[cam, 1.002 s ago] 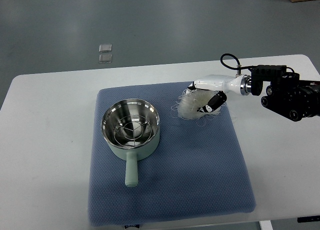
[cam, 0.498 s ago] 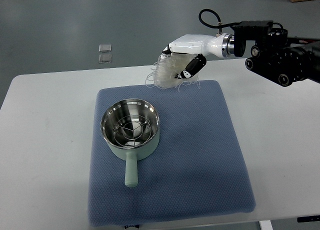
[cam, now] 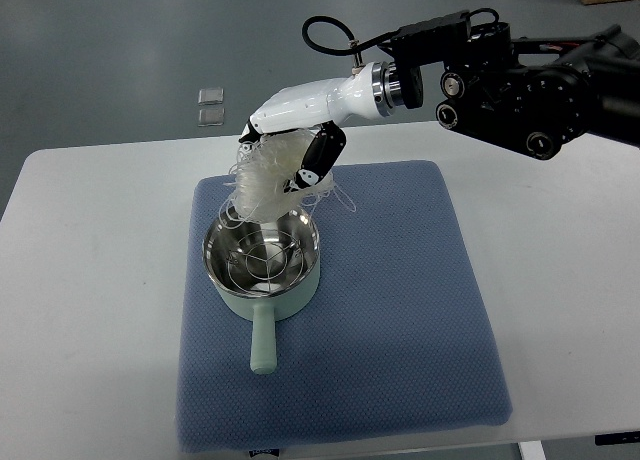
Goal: Put vermicelli into pot with right hand
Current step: 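Lower the vermicelli into the steel pot and open the right hand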
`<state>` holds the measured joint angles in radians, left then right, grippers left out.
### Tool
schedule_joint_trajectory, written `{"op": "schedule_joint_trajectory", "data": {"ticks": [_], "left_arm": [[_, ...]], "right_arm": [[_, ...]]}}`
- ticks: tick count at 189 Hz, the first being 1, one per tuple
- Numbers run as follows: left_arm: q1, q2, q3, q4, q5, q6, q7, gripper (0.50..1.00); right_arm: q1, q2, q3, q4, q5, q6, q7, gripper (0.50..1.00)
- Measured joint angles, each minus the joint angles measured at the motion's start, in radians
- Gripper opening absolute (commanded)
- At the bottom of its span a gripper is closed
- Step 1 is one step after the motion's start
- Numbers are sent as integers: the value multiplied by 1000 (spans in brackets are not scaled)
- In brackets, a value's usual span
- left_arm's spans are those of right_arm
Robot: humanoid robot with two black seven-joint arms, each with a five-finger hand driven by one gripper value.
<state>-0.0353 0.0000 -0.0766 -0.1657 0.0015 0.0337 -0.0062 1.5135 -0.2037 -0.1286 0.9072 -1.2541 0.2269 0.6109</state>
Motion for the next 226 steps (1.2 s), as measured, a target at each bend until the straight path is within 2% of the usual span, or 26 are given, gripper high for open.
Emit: {"op": "schedule_joint_trajectory", "data": {"ticks": [69, 121, 122, 123, 126, 133, 136, 138, 139, 140, 141, 142, 143, 144, 145, 151, 177, 184, 226], "left_arm": [[0, 0, 0, 0, 0, 0, 0, 1000], [0, 0, 0, 0, 0, 0, 0, 1000], [0, 0, 0, 0, 0, 0, 0, 1000], [0, 0, 0, 0, 0, 0, 0, 1000], [0, 0, 0, 0, 0, 0, 0, 1000], [0, 0, 0, 0, 0, 0, 0, 1000], [0, 0, 0, 0, 0, 0, 0, 1000], [0, 0, 0, 0, 0, 0, 0, 1000], [0, 0, 0, 0, 0, 0, 0, 1000], [0, 0, 0, 0, 0, 0, 0, 1000], [0, 0, 0, 0, 0, 0, 0, 1000], [0, 0, 0, 0, 0, 0, 0, 1000], [0, 0, 0, 0, 0, 0, 0, 1000], [0, 0, 0, 0, 0, 0, 0, 1000], [0, 0, 0, 0, 0, 0, 0, 1000], [0, 0, 0, 0, 0, 0, 0, 1000], [0, 0, 0, 0, 0, 0, 0, 1000], [0, 0, 0, 0, 0, 0, 0, 1000], [0, 0, 0, 0, 0, 0, 0, 1000]], "right_arm": [[-52, 122, -5, -71, -2, -10, 0, 500], [-95, 135, -8, -100, -10, -11, 0, 500], [-95, 135, -8, -100, -10, -11, 0, 531], [-96, 135, -8, -100, -10, -11, 0, 531], [-98, 135, -8, -100, -10, -11, 0, 578], [-102, 135, -8, -101, -8, -11, 0, 623], [-104, 135, -8, -101, -7, -11, 0, 664], [-105, 135, -8, -102, -6, -11, 0, 664], [-105, 135, -8, -102, -5, -11, 0, 690], [-105, 135, -8, -102, -5, -11, 0, 690], [-106, 135, -8, -102, -4, -11, 0, 719], [-106, 135, -8, -102, -4, -11, 0, 719], [-107, 135, -8, -102, -3, -11, 0, 747], [-107, 135, -8, -102, -3, -11, 0, 748], [-107, 135, -8, -102, -3, -11, 0, 772], [-109, 135, -8, -102, 0, -11, 0, 815], [-117, 137, -5, -109, 3, -17, 0, 872], [-119, 137, -5, -113, 4, -18, 0, 907], [-129, 127, 0, -126, 10, -19, 0, 911]]}}
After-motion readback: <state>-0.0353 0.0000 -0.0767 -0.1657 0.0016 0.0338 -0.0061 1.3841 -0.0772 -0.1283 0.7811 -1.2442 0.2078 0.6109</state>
